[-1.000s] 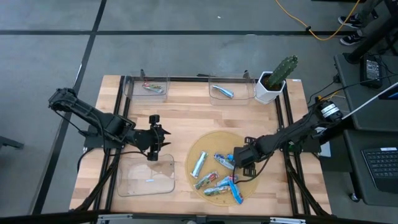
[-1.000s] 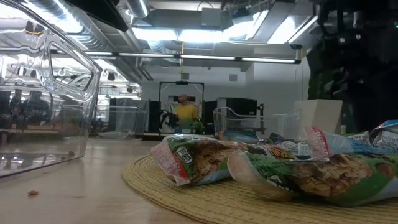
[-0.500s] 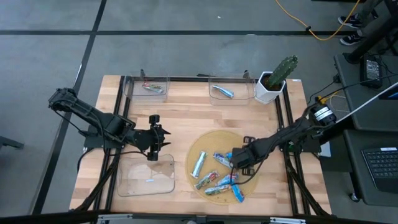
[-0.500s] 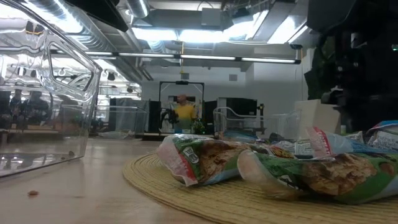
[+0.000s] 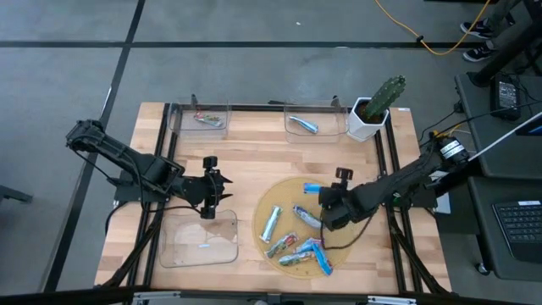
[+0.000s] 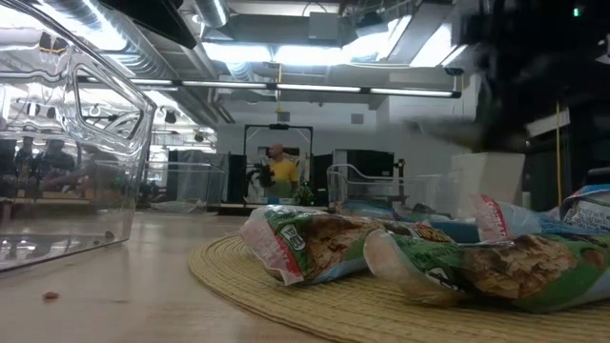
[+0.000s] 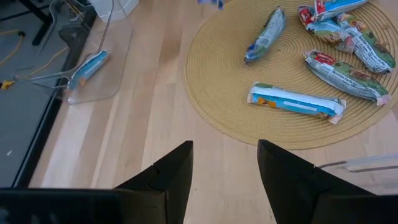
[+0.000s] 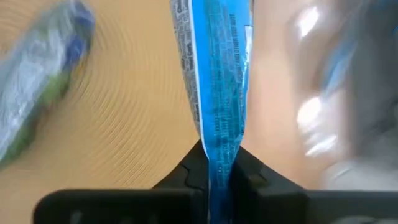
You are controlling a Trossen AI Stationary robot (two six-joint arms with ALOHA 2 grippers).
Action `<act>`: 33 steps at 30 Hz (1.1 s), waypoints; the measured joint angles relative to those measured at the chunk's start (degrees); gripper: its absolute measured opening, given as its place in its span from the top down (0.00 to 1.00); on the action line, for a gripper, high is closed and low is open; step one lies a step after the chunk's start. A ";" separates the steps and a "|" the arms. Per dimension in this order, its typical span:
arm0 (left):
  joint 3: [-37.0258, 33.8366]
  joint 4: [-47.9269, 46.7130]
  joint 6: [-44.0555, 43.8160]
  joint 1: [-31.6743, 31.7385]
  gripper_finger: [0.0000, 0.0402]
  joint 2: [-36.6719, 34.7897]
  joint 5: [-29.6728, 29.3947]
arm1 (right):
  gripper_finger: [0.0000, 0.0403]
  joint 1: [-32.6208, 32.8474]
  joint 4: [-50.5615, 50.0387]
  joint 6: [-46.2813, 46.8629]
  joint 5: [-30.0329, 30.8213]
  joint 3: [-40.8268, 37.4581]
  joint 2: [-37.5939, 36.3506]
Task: Pick and place Granola Bars by type
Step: Put the blue granola bar into the bottom transparent bin
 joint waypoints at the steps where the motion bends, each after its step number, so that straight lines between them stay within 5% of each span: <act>1: 0.00 0.00 0.00 0.00 0.57 0.00 0.00 | 0.92 0.84 0.34 -2.73 3.26 0.67 -0.03; 8: 0.00 0.02 -0.41 0.00 0.57 0.00 0.02 | 0.92 7.81 20.16 -32.21 21.28 -1.89 0.10; 12: 0.00 0.22 -0.41 0.02 0.57 0.00 0.02 | 0.92 9.43 39.02 -49.90 21.24 -5.89 0.11; 15: 0.00 0.39 -0.69 0.00 0.57 0.00 0.02 | 0.93 9.33 51.52 -57.67 8.64 -7.65 -0.13; 20: 0.00 0.37 -0.85 0.00 0.57 0.00 0.08 | 0.93 7.49 66.04 -63.70 -27.23 -8.84 -3.36; 23: -0.30 0.94 -0.85 0.00 0.57 0.00 0.17 | 0.92 5.06 68.88 -64.27 -43.06 -8.87 -5.73; 30: -1.51 1.09 -2.63 -0.07 0.58 0.04 0.59 | 0.93 0.90 69.02 -64.01 -61.25 -8.87 -8.45; 33: -1.51 1.53 -3.39 -0.07 0.57 0.04 0.52 | 0.93 0.03 68.67 -64.31 -63.48 -8.89 -8.41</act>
